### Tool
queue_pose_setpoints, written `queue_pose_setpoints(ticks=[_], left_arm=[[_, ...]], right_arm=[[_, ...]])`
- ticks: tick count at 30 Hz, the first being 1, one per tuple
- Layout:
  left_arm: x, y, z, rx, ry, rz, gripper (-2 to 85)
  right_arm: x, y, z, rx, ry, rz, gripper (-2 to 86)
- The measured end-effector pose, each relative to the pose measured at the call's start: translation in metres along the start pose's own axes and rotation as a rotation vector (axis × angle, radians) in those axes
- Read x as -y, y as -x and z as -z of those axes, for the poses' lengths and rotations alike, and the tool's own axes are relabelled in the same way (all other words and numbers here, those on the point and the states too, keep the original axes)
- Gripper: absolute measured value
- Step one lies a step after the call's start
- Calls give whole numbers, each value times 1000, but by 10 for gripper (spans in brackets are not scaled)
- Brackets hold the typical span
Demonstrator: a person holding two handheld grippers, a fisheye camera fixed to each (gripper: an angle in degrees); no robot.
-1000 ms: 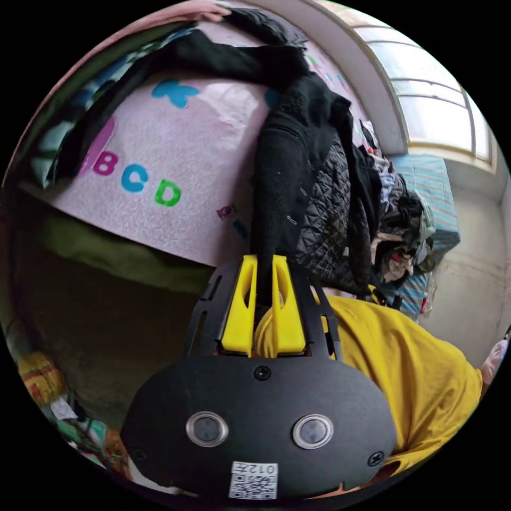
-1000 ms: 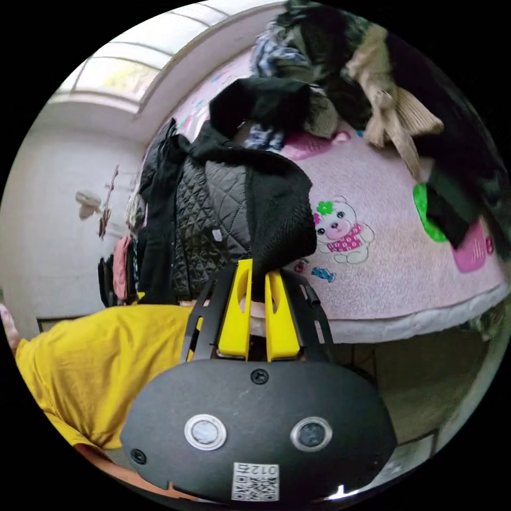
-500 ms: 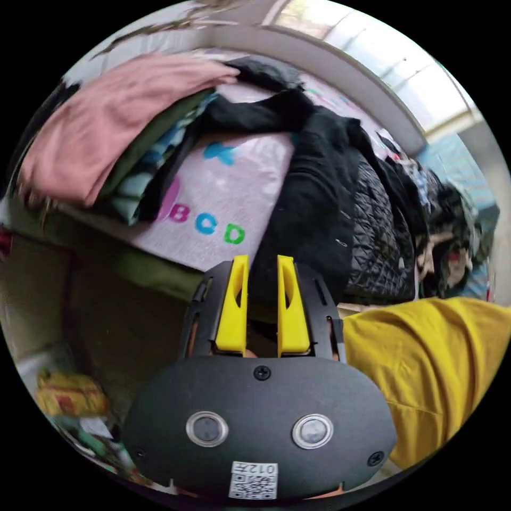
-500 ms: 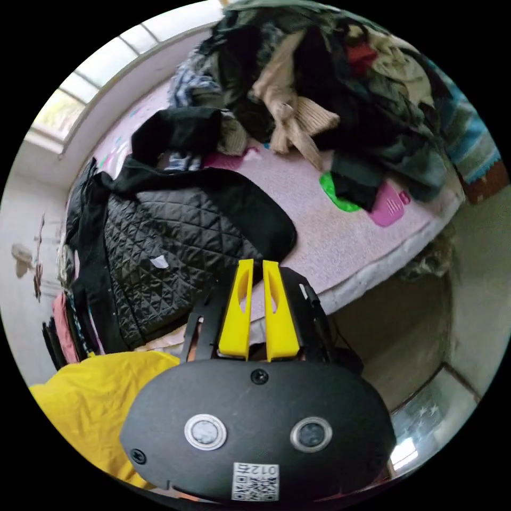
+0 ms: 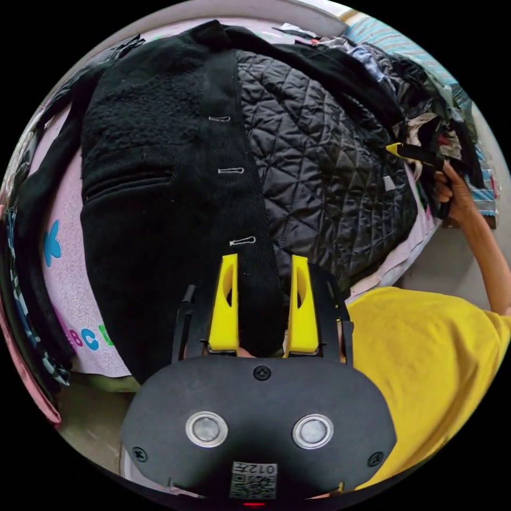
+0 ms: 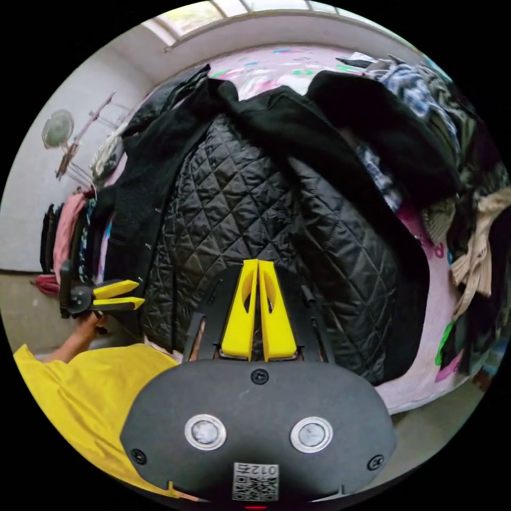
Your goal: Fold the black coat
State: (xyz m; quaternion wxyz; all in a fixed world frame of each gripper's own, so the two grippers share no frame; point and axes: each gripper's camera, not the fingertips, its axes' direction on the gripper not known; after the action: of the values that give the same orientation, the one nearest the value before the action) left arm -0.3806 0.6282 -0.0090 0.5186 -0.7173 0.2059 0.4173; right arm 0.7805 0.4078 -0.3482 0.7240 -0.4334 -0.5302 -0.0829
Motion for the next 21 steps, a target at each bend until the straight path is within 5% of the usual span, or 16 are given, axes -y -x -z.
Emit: queue_pose_setpoints(ticks=[6, 11, 21], left_arm=[[16, -29, -22, 192, 41, 53, 101], [26, -31, -30, 188, 50, 167, 90], [37, -16, -33, 144, 106, 167, 42]], right_arm=[[32, 42, -66, -258, 213, 273, 1], [44, 34, -64, -218, 139, 297, 2], [92, -79, -40, 457, 165, -54, 4]])
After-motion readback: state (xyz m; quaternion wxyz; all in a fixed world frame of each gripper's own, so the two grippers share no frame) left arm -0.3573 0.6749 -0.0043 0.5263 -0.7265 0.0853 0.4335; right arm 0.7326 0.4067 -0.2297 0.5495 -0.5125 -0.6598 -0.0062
